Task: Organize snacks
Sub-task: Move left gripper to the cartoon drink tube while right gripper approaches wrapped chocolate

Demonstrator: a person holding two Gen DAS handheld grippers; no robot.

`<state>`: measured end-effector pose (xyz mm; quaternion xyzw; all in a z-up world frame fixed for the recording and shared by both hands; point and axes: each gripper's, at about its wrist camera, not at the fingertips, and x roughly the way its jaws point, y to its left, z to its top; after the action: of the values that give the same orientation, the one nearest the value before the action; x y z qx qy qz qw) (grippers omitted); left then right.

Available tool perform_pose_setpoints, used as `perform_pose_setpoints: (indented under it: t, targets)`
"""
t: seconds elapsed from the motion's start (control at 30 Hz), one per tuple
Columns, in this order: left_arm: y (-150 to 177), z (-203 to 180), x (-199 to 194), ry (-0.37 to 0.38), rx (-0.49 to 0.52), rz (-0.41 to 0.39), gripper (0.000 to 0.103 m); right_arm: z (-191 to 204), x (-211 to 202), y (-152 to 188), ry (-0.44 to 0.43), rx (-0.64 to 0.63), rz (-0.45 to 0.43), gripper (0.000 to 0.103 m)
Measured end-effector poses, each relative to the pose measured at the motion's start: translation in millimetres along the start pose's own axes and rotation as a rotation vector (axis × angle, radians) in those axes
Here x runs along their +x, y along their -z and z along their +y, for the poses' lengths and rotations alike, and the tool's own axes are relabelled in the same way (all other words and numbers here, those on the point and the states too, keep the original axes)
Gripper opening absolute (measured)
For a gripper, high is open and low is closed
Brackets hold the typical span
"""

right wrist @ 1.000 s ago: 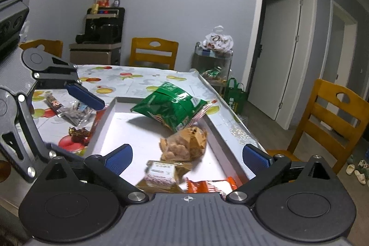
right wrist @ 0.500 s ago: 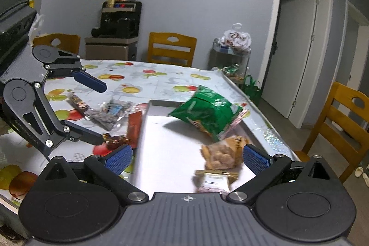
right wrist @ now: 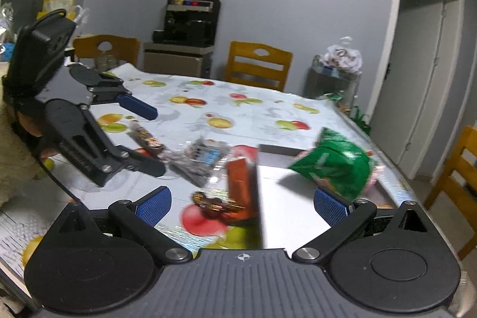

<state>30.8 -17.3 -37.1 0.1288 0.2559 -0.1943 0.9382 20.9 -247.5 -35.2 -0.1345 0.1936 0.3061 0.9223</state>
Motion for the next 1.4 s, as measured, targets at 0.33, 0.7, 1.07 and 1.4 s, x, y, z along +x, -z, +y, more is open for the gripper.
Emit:
perform_pose_setpoints:
  t: [0.33,0.7,1.07,1.4]
  targets:
    - [9.1,26.1,15.6,-0.081,-0.115,0.064,0.097,26.5,39.4,-14.6,-0.082,-0.03,0.063,0.103]
    - [15.0,49.8,55.0,-0.039,-0.175,0.118,0.097,23.5,65.6,-10.6,-0.152,0.014,0.166,0.103]
    - [17.6,61.6,70.2,-0.014,-0.215,0.188,0.101,22.9,71.6,-8.6,-0.181,0.026,0.195,0.102]
    - [29.0,43.3,40.5,0.088,-0.156,0.238,0.101,23.0,72.7,-9.0,-0.17,0.001,0.171,0.098]
